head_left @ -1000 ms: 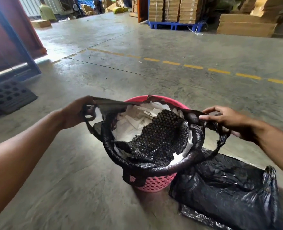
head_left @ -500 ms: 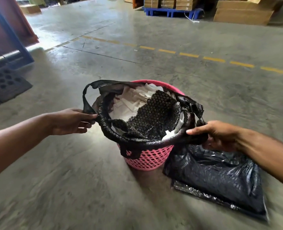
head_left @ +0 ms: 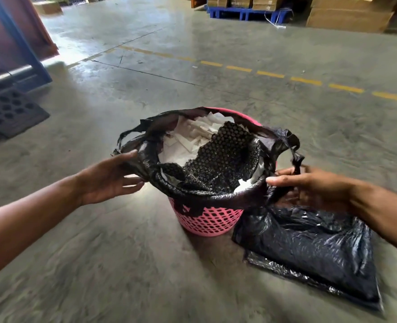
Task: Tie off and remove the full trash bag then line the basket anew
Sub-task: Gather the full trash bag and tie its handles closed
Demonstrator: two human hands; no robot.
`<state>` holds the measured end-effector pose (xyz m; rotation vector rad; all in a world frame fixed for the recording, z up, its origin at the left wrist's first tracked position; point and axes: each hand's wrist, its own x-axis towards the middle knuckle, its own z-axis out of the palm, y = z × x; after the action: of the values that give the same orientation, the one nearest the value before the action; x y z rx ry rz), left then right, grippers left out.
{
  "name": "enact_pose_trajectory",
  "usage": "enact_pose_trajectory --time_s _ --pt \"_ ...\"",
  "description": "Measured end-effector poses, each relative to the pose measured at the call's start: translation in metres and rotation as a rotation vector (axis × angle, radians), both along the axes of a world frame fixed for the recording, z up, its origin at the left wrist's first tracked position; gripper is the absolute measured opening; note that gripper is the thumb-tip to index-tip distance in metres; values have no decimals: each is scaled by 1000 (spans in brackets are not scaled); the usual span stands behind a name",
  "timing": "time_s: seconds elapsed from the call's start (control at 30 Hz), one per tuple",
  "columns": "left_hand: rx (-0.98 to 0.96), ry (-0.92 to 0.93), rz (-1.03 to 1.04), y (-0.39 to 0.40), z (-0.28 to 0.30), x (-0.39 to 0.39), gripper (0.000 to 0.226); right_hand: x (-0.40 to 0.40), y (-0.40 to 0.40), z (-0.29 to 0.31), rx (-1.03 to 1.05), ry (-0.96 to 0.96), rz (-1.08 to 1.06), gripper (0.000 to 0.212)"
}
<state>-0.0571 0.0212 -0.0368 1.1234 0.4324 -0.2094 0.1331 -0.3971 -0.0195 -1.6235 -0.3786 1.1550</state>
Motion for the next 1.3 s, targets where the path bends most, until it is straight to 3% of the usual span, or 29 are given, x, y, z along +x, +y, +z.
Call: enact_pose_trajectory --time_s 0.13,0.2,0.27,0.4,0.47,0.6,0.73,0.83,1.0,1.13,1.23,1.3 --pt "203 37 -19 -5 -2 -2 61 6 -5 17 24 -31 54 31" --pt "116 54 -4 4 -2 -7 63 18 -13 30 123 -50 -17 30" --pt "10 54 31 13 -3 -13 71 26 -18 34 190 -83 -115 49" --pt "38 27 -102 -2 -1 -16 54 5 -6 19 -45 -118 26 41" --pt "132 45 -170 -17 -1 -17 59 -10 2 8 -181 -135 134 47" --pt "156 93 -206 -24 1 -21 56 -9 1 19 -161 -129 231 45" --pt "51 72 -206 -6 16 -20 40 21 -11 49 73 -30 -4 22" --pt "69 49 -100 0 29 -9 42 33 -6 58 38 -133 -119 17" --pt "539 229 55 -10 43 21 57 39 14 43 -275 -558 -290 27" --pt "901 217 284 1 52 48 30 53 19 57 -177 -539 -572 21" --pt "932 185 364 19 66 55 16 60 17 77 -108 -456 -653 24" --pt "846 145 421 25 73 54 15 64 14 83 -107 -474 -646 23"
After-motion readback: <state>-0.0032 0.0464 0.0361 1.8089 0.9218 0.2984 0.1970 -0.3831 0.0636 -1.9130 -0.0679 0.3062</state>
